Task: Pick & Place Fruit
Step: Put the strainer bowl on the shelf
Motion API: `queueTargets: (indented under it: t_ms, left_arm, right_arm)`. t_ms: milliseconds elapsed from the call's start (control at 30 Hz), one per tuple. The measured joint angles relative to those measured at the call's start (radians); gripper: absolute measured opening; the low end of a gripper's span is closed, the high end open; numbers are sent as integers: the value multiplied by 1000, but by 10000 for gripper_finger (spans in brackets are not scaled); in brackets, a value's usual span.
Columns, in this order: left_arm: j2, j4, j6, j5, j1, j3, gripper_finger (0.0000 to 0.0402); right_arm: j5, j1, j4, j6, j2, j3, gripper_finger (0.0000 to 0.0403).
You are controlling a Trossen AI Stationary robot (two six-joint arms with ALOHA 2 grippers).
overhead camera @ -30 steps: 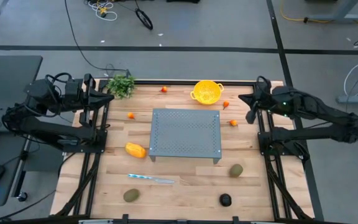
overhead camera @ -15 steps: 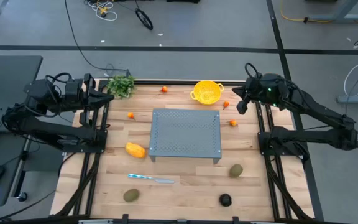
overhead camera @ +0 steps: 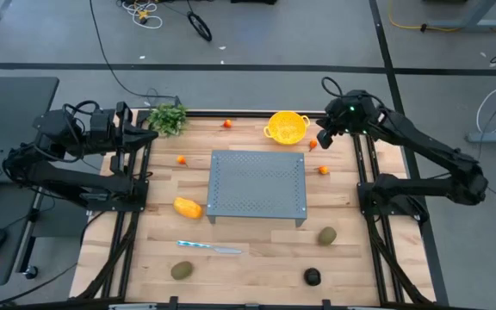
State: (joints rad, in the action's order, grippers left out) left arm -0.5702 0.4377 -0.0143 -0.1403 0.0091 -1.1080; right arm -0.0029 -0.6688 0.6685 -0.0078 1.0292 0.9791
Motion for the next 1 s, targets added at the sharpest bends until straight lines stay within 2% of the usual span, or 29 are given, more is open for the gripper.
queueTargets:
  t_ms: [533, 1000]
  left_arm:
    - [0, 22, -6, 1, 0, 0, 4]
    - [0, 20, 5, -5, 0, 0, 4]
  right_arm:
    - [0, -64, 0, 34, 123, 0, 1]
    - [0, -84, 0, 246, 195, 0, 1]
